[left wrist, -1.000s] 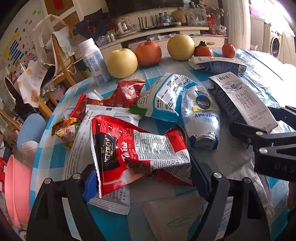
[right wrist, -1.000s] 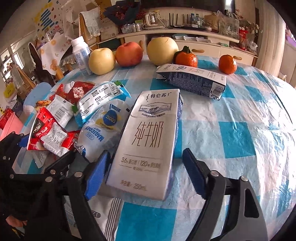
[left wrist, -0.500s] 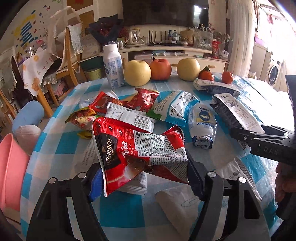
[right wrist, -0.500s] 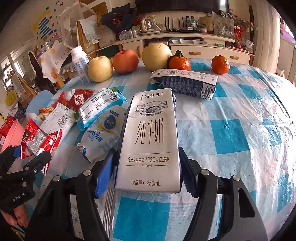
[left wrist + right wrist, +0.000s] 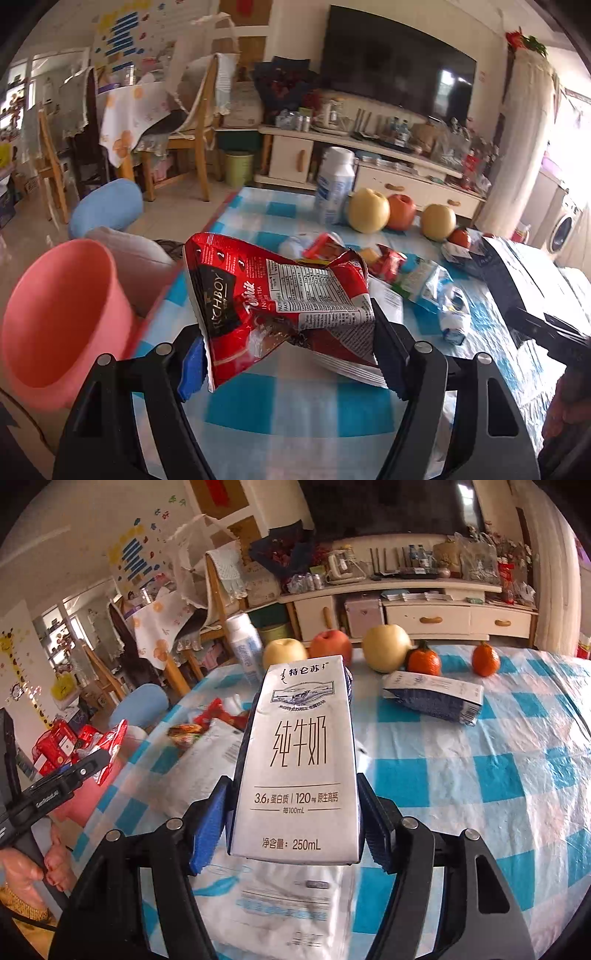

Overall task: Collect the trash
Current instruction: 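Carry both items over the pink bucket and open both tools to drop them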

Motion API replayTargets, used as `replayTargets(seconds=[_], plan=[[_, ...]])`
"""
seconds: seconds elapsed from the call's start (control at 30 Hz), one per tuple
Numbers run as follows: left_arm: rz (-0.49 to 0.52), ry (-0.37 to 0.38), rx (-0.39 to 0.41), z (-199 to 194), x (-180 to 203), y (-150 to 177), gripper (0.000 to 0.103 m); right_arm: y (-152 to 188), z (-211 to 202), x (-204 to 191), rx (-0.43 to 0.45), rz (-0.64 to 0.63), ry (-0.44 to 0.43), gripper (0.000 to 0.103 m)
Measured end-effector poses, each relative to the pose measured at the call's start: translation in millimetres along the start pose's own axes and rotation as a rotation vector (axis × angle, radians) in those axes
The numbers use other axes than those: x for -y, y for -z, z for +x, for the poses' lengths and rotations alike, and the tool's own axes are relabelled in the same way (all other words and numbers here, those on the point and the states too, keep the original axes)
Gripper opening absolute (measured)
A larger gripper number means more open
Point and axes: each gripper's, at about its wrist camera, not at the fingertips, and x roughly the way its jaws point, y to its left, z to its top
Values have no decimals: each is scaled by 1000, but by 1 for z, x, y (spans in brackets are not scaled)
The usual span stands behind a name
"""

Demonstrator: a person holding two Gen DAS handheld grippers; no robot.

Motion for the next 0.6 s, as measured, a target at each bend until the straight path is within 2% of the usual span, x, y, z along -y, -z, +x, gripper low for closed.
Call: replayTargets(seconds=[0.2, 0.4, 0.6], plan=[[-162, -151, 44, -13, -93, -9, 75, -22, 24, -109, -26, -129, -166, 67], [-337, -332, 38, -12, -181, -6, 75, -44, 65, -232, -86, -286, -328, 67], [-490, -421, -7, -9, -240, 3, 76, -49, 117, -320, -141, -379, -407, 67]])
